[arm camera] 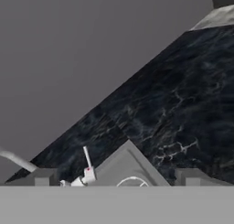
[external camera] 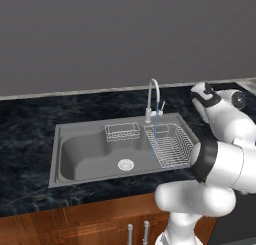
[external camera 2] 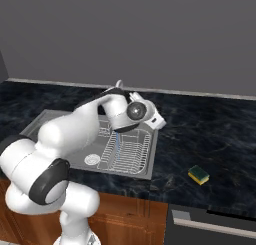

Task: Soak the sponge with water for a few seconds and then drop it inside the sink.

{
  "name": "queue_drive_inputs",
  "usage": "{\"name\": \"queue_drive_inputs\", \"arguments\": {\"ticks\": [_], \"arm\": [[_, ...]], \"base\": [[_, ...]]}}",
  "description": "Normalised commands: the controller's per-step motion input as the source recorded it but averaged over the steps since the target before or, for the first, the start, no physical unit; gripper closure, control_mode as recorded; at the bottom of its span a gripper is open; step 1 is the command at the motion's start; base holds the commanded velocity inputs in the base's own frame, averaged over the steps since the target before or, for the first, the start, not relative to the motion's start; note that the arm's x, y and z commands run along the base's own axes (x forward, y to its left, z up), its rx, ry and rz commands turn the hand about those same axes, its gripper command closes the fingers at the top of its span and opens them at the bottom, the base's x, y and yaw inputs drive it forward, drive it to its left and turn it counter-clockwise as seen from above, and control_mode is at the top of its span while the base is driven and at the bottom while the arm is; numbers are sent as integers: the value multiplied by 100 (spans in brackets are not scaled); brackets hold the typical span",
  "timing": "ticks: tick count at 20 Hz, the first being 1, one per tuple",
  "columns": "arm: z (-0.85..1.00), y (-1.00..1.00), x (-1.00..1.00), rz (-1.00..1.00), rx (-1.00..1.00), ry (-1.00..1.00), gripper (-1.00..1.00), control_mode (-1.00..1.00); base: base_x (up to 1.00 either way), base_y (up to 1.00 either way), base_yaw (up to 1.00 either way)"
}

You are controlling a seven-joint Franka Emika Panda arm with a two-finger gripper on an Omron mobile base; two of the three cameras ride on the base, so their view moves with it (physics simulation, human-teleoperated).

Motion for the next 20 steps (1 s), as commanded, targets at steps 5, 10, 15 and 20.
{"name": "queue_drive_inputs", "arguments": {"ticks": [5,10,15,20], "arm": [[18,-16,-37,0,0,20,-100,-100],[27,-2,-32,0,0,16,-100,-100],[20,0,-23,0,0,8,-100,-100],[0,0,-10,0,0,0,-100,-100]], "base": [[0,0,0],[0,0,0],[0,0,0],[0,0,0]]}}
